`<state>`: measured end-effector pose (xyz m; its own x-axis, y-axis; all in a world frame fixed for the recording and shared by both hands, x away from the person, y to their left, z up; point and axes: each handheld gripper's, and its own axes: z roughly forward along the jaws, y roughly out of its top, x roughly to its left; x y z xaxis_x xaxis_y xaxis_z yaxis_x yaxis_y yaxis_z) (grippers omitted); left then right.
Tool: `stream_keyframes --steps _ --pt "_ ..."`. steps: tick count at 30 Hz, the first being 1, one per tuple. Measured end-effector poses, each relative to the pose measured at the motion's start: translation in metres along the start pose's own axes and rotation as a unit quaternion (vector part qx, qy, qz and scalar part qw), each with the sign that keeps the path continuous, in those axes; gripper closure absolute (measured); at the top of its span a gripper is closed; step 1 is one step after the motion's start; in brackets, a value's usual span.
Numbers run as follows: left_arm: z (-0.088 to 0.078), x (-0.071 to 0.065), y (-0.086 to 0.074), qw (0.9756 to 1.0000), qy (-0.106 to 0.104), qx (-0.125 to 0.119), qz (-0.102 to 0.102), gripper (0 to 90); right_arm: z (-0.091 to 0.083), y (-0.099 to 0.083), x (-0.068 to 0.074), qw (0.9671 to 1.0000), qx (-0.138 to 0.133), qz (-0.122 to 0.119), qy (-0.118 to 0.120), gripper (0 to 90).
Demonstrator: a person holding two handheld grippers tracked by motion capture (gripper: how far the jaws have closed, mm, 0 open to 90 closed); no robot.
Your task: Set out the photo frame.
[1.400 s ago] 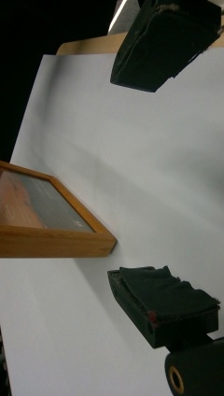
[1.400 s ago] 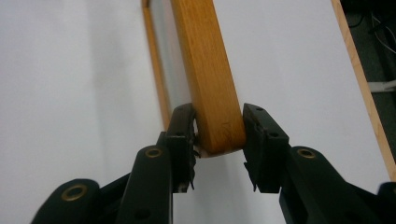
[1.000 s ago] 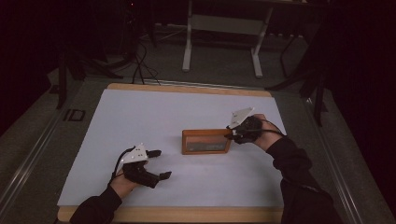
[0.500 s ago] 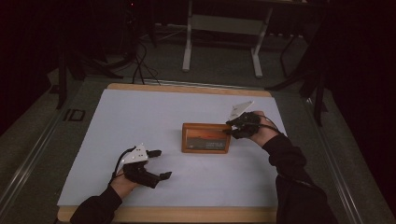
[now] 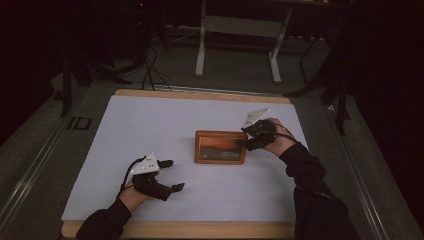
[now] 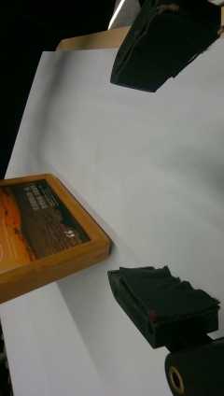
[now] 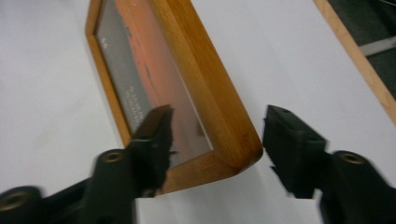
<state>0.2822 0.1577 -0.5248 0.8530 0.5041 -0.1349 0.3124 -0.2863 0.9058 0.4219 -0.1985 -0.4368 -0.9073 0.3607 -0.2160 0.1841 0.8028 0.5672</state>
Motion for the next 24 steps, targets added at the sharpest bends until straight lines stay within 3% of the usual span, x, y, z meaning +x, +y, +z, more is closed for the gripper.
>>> stream_keyframes --steps 7,9,12,24 --pt "-0.001 0.0 -0.001 1.0 -0.002 -0.002 -0.002 7.2 -0.002 0.0 -0.001 0.9997 -0.009 0.021 -0.009 29.4" --pt "-0.002 0.0 -0.001 1.0 -0.002 -0.003 -0.002 7.2 -0.005 -0.003 -0.001 0.9993 -0.021 0.031 -0.006 20.2" --pt "-0.002 -0.001 -0.002 1.0 -0.003 -0.003 -0.001 7.1 -0.009 -0.005 0.002 0.9982 -0.04 0.045 0.002 14.2" --pt "-0.002 -0.003 -0.002 1.0 -0.005 -0.004 0.004 7.1 -0.025 -0.029 0.013 0.9925 -0.083 0.09 -0.005 11.9"
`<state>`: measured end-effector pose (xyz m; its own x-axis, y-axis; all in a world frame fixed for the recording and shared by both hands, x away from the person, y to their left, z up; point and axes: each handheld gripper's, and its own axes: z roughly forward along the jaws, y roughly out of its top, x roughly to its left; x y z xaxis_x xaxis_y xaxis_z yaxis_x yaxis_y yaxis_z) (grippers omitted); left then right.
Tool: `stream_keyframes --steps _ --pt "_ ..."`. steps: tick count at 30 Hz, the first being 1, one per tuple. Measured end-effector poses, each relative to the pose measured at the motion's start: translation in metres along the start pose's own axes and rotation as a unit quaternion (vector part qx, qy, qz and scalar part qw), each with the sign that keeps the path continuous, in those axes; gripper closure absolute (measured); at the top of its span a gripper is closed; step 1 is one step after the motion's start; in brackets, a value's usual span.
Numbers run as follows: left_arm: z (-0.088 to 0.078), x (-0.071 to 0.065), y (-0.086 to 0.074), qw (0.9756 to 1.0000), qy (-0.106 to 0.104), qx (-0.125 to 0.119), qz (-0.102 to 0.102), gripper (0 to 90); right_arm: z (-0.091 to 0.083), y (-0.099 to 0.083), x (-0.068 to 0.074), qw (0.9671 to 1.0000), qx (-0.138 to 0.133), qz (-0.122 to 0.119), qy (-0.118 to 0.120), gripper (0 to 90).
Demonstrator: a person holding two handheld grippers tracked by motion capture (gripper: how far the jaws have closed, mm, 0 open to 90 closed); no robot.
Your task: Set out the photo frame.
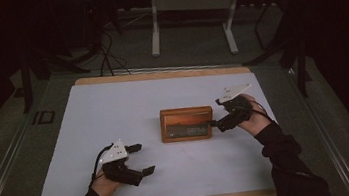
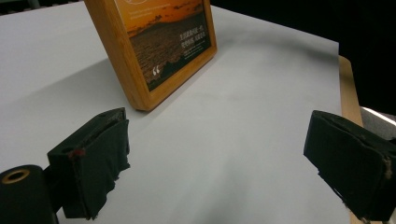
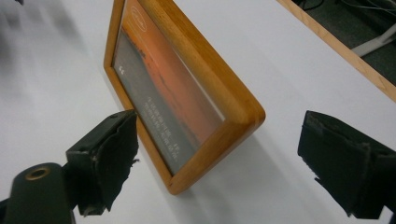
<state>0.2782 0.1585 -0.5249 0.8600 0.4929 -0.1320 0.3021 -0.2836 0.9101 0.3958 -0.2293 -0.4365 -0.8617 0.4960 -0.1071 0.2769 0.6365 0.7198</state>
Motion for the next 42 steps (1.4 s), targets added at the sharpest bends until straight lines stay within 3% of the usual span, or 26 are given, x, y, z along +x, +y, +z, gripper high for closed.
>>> stream_keyframes --steps 9,20,29,37,42 --pt "-0.001 -0.001 0.0 1.0 -0.001 -0.002 0.002 7.2 -0.009 -0.019 0.008 0.9993 -0.025 0.026 0.014 11.9" --pt "-0.001 -0.002 0.0 1.0 -0.001 0.0 0.004 7.2 -0.006 -0.046 0.027 0.9985 -0.032 0.033 0.028 11.9" --pt "-0.001 -0.002 -0.001 1.0 0.0 0.0 0.006 7.1 0.0 -0.076 0.046 0.9967 -0.042 0.053 0.044 12.0" --pt "-0.001 -0.003 -0.001 0.9999 0.001 0.002 0.011 7.2 0.006 -0.097 0.062 0.9975 -0.026 0.054 0.039 12.0" --pt "-0.001 -0.003 -0.001 1.0 0.0 0.001 0.01 7.1 0.01 -0.099 0.063 0.9974 -0.02 0.055 0.042 12.0"
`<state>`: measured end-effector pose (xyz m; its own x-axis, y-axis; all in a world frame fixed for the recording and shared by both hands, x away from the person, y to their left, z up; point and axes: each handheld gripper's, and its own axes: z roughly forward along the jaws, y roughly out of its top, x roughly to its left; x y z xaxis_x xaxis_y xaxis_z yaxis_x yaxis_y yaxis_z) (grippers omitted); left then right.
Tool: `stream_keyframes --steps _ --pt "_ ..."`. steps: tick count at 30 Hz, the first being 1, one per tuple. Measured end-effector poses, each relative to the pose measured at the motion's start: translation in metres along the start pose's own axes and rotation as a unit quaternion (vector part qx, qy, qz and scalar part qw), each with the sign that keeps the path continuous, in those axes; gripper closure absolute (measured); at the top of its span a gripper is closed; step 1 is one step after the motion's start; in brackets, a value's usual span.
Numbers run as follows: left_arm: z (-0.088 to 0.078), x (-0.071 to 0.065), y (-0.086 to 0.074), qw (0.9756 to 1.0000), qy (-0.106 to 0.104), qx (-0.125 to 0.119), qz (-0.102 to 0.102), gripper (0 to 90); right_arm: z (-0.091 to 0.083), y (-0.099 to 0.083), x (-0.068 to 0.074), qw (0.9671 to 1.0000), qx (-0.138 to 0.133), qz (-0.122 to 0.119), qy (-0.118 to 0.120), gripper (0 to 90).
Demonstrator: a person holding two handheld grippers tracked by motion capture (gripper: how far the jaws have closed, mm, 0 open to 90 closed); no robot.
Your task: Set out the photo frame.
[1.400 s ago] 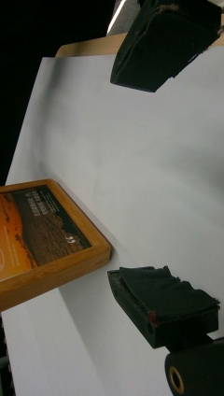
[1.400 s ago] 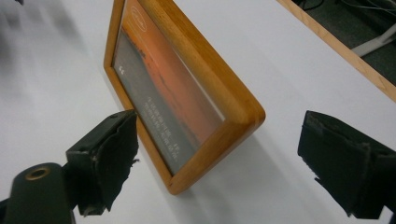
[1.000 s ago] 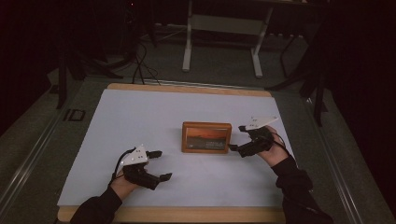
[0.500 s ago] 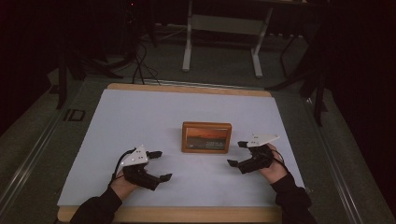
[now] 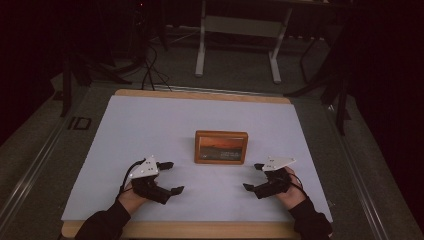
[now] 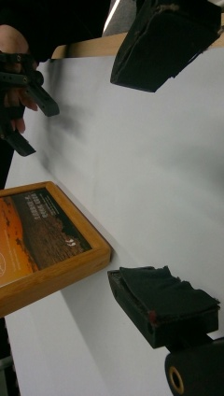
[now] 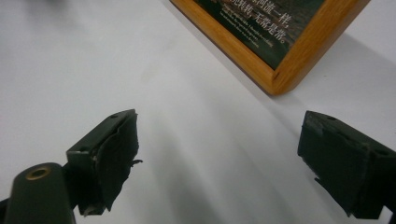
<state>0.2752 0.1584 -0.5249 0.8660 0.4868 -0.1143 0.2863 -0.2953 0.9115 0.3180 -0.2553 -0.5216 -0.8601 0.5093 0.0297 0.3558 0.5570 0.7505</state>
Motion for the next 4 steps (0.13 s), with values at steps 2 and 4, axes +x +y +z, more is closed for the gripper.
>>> stream_keyframes --steps 2,4 --pt "0.0002 0.0001 -0.0001 1.0 -0.001 0.001 0.0 7.2 0.001 0.0006 0.0008 1.0 0.0 -0.002 0.0 12.0" --pt "0.0003 0.0002 -0.0001 1.0 -0.001 0.002 0.001 7.2 0.0016 0.0009 0.0011 1.0 0.0 -0.002 0.002 12.0"
